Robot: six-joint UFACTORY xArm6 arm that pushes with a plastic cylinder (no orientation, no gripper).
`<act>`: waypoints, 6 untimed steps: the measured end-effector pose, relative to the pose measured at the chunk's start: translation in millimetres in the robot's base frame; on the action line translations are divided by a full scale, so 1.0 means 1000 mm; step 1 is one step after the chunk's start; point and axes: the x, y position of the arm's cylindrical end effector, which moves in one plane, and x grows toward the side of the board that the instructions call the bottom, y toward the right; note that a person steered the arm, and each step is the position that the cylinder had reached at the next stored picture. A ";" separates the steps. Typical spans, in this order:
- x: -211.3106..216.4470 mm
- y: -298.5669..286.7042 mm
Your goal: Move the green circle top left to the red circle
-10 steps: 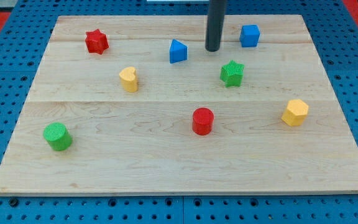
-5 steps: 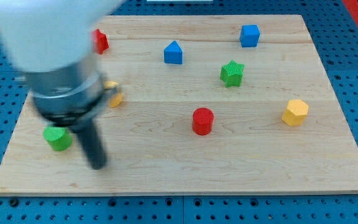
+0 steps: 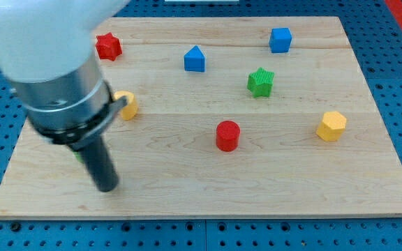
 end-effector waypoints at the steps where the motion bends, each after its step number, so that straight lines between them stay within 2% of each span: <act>1: -0.022 -0.065; 2: -0.056 -0.076; 4: -0.055 0.083; 6: -0.089 0.155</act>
